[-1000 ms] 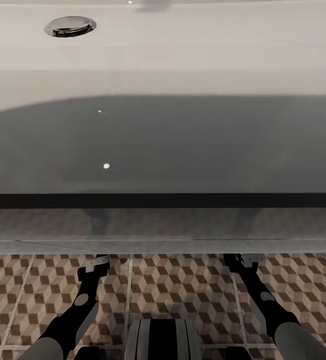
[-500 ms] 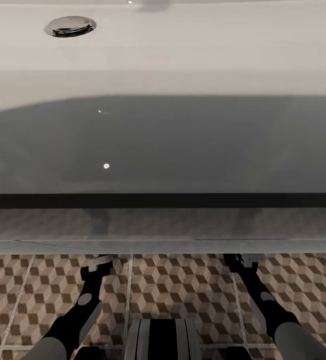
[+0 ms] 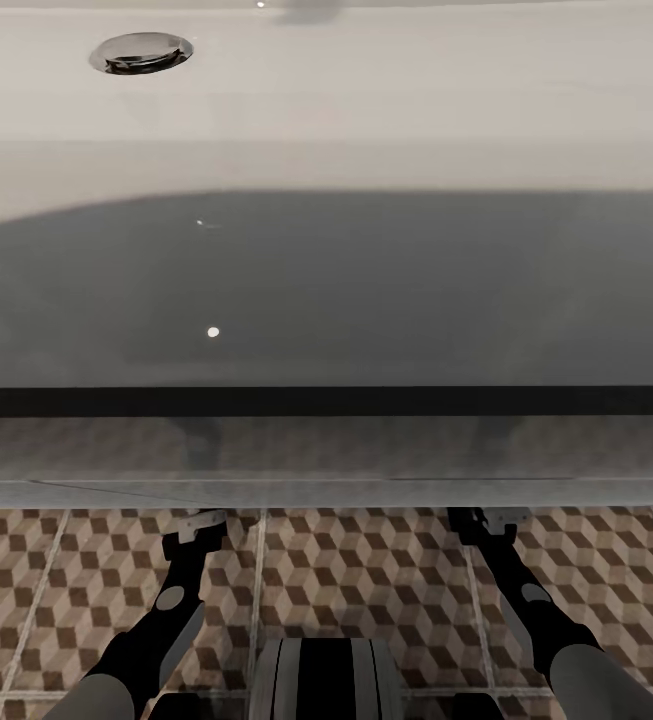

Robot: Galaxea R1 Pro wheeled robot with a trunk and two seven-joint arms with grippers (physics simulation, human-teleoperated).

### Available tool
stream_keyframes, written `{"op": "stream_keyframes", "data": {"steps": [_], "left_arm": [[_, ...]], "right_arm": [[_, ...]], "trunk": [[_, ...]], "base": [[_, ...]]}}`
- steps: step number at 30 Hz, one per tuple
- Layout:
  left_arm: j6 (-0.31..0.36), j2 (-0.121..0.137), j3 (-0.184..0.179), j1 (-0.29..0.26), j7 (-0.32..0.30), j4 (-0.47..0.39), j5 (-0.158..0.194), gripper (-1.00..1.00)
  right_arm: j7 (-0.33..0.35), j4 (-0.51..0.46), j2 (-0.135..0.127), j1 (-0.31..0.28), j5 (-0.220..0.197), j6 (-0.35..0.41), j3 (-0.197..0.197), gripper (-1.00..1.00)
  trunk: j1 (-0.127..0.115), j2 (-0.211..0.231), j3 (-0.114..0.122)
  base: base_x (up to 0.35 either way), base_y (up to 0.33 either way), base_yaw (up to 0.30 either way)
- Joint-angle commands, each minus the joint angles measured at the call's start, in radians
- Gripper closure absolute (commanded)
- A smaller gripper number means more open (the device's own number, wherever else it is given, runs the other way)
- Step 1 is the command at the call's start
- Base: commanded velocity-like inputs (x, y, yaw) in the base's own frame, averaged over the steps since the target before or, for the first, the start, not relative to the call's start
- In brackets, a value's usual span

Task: Take the four mousetraps from the cabinet in the bathroom and place them on the bathroom floor. Make sure all four end up on the same floor surface, and ensure that at least two of them are either under or directly next to the same bathroom sink.

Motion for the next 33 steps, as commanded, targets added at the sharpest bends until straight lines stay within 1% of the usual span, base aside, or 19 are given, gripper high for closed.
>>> {"op": "stream_keyframes", "data": {"steps": [1, 17, 23, 27, 29, 33], "left_arm": [[-0.004, 0.001, -0.008, -0.001, 0.007, 0.0, 0.01, 1.0], [-0.005, 0.001, -0.008, -0.001, 0.007, 0.0, 0.01, 1.0], [-0.005, 0.001, -0.008, -0.001, 0.007, 0.0, 0.01, 1.0], [-0.005, 0.0, -0.008, -0.001, 0.007, 0.0, 0.01, 1.0], [-0.005, 0.0, -0.008, -0.001, 0.007, 0.0, 0.01, 1.0], [-0.005, 0.0, -0.008, -0.001, 0.008, 0.0, 0.01, 1.0]], "right_arm": [[0.006, 0.001, 0.001, -0.001, 0.009, -0.004, -0.009, 1.0], [0.026, -0.001, 0.001, -0.002, 0.009, 0.0, -0.006, 1.0], [0.102, -0.004, 0.001, -0.002, 0.009, 0.001, -0.007, 1.0], [0.116, -0.005, 0.001, -0.002, -0.004, 0.001, -0.008, 1.0], [0.119, -0.005, 0.001, -0.002, -0.016, 0.002, -0.008, 1.0], [0.12, -0.004, 0.001, -0.002, -0.025, 0.004, -0.008, 1.0]], "trunk": [[0.0, 0.0, 0.0], [0.0, 0.0, 0.0], [0.0, 0.0, 0.0], [0.0, 0.0, 0.0], [0.0, 0.0, 0.0], [0.0, 0.0, 0.0]], "base": [[0.0, 0.0, 0.0], [0.0, 0.0, 0.0], [0.0, 0.0, 0.0], [0.0, 0.0, 0.0], [0.0, 0.0, 0.0], [0.0, 0.0, 0.0]]}}
